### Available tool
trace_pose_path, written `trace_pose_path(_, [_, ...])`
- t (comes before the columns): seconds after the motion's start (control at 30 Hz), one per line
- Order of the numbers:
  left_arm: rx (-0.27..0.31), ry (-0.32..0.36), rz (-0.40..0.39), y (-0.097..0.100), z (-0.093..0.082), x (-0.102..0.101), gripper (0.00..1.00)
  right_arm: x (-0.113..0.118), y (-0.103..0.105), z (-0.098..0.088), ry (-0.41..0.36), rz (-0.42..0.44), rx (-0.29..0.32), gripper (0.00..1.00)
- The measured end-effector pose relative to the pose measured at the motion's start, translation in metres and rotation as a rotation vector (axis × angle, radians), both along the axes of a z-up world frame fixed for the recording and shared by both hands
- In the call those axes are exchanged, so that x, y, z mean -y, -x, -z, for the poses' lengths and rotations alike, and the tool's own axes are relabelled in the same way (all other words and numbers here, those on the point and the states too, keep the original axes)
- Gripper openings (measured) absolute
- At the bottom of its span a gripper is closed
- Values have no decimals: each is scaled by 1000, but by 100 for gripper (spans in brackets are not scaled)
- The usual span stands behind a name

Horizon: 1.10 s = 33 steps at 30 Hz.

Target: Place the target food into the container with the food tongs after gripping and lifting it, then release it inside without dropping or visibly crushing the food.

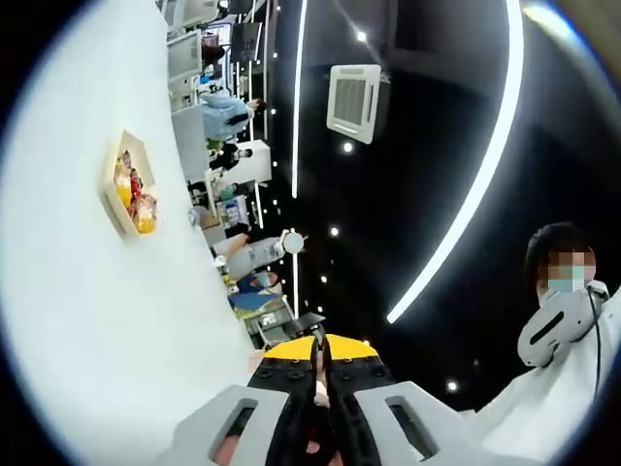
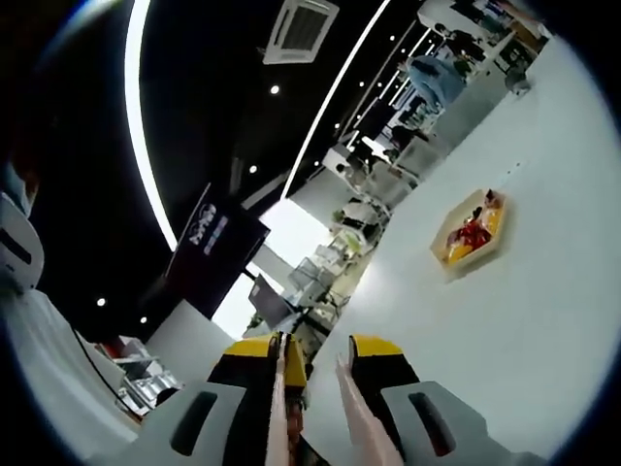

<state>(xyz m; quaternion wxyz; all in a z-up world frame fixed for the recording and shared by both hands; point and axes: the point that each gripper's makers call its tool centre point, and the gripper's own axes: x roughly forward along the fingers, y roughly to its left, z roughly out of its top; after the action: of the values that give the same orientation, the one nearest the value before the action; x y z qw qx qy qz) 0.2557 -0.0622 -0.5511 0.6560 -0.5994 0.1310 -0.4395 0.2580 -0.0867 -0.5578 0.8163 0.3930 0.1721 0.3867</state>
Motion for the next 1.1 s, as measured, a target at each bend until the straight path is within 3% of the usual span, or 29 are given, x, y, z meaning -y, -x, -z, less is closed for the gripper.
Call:
trace_pose_path(0.07, [-22,6,7,-1,2,1,1,1,-1,0,3,5,2,25])
trace_pose_path(0.17, [8,14,-9,0,-3,0,2,3,-2,-3,-30,2,-13,25])
trace_pose_path(0.23, [37,12,-13,3,-5,0,12,8,-4,-5,-49,20,-13,25])
trace_pose_path(0.3, [18,-12,24,7,-2,6,21,12,-6,-8,-75,24,-15,25])
trace_pose_path(0.37, [40,-31,39,10,-3,12,16,11,-6,-9,-58,20,-8,25])
trace_pose_path(0.53, [-2,-5,57,10,-1,17,2,5,-3,-7,-36,2,-5,26])
trace_pose_path(0.63, [-50,67,108,14,-6,18,1,6,-1,-6,-35,8,-3,27])
trace_pose_path(0.7, [71,36,67,18,-11,15,0,5,3,-9,-65,-8,-9,29])
trace_pose_path(0.73, [93,31,63,20,-13,15,0,5,5,-10,-67,-17,-2,29])
trace_pose_path(0.77, [80,31,74,21,-12,16,0,5,5,-10,-61,-23,3,30])
trace_pose_path(0.9, [125,26,73,22,-17,14,0,10,7,-15,72,-53,131,34])
trace_pose_path(1.0, [180,3,75,23,-23,9,0,10,17,-16,155,-165,143,33])
trace_pose_path(1.1, [330,-85,104,29,-34,4,0,11,30,-17,262,-274,172,33])
